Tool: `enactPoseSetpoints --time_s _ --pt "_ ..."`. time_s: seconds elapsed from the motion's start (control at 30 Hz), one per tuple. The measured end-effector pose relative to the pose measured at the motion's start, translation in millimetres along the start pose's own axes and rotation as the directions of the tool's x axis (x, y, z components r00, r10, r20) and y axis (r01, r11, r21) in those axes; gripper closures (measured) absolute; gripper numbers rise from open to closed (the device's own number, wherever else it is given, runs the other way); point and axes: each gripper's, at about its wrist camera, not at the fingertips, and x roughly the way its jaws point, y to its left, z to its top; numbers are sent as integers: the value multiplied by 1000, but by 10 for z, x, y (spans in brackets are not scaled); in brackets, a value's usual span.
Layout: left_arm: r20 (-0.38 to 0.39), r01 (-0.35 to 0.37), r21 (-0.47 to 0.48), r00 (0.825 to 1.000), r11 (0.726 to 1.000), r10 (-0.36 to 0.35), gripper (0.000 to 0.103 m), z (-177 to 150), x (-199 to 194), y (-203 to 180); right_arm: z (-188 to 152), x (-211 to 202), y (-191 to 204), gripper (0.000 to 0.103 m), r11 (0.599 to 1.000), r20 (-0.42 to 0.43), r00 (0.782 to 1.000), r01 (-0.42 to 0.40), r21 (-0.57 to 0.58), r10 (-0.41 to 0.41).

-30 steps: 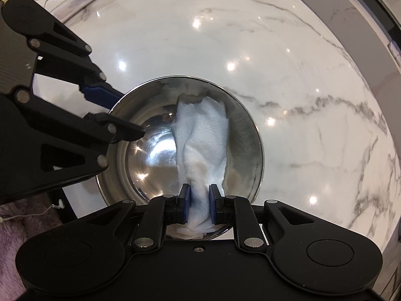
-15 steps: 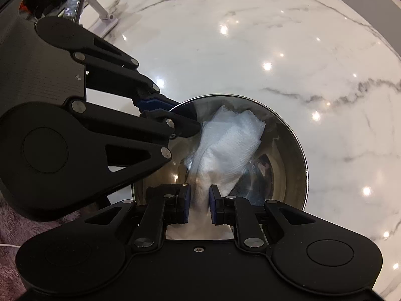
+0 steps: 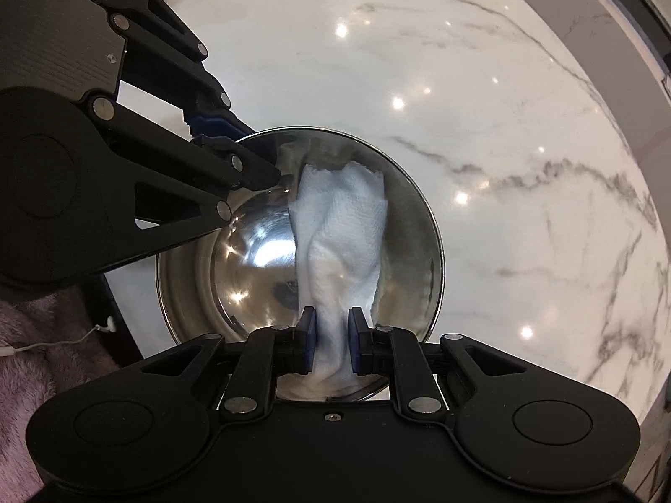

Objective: Clean bowl

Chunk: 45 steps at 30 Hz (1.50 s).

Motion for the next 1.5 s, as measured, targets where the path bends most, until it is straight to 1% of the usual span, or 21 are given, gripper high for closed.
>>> enactPoseSetpoints --time_s 0.17,0.2,0.23,0.27,0.33,0.43,0.5,0.67,0.73,0.87,0.93,1.0,1.07,1.1,1.23,1.33,1.4,1.47,1.5 --pt "-9 17 -29 1000 999 -17 96 -6 -3 26 18 37 -102 89 1000 5 1000 -7 18 6" --pt "-12 21 -38 1000 999 -22 94 -11 -4 32 22 46 -116 89 1000 6 1000 -7 19 7" --pt "-20 29 -47 999 998 -29 89 -20 -3 37 26 55 -131 89 1000 6 1000 -7 20 7" --pt "-32 38 -56 999 998 -39 80 -32 1 42 32 65 -151 89 1000 6 1000 -7 19 6" --pt "-62 63 -71 996 995 -67 77 -72 20 41 45 84 -195 89 1000 6 1000 -7 18 7" --pt "-80 87 -68 992 994 -92 77 -123 33 22 66 112 -297 89 1000 7 1000 -12 22 12" --pt "-75 90 -57 993 994 -94 77 -132 21 10 80 128 -382 89 999 8 1000 -17 27 17" --pt "-64 90 -42 994 995 -93 81 -124 10 9 103 167 -634 89 998 16 999 -40 49 39" --pt "-60 85 -41 994 995 -88 83 -106 17 21 103 186 -709 89 996 24 998 -60 59 59" --pt "-59 70 -43 996 997 -73 88 -78 29 36 103 242 -867 89 986 53 989 -143 89 139" --pt "-60 70 -47 996 996 -72 89 -66 37 42 122 275 -1018 89 977 72 981 -188 101 181" --pt "-61 72 -47 995 996 -74 89 -60 41 37 145 315 -1119 89 958 98 963 -261 120 250" --pt "-60 70 -43 996 997 -72 89 -67 35 33 176 362 -1282 89 945 113 951 -300 127 287" --pt "-59 67 -40 996 997 -69 89 -71 31 34 193 388 -1367 89 944 116 950 -305 127 291" --pt "-59 63 -28 996 998 -64 91 -63 35 42 228 439 -1498 90 945 106 952 -299 135 286" --pt "-58 56 -9 997 998 -56 91 -52 44 21 274 464 -1565 90 968 75 972 -228 104 221" --pt "-60 44 17 997 999 -43 91 -42 50 -11 313 475 -1645 90 988 47 989 -145 48 143" --pt "-58 34 32 998 999 -32 91 -39 50 -19 341 479 -1662 90 998 23 998 -60 -7 60" --pt "-56 30 37 998 999 -28 91 -34 50 -18 362 485 -1734 90 999 14 1000 9 -50 -8"
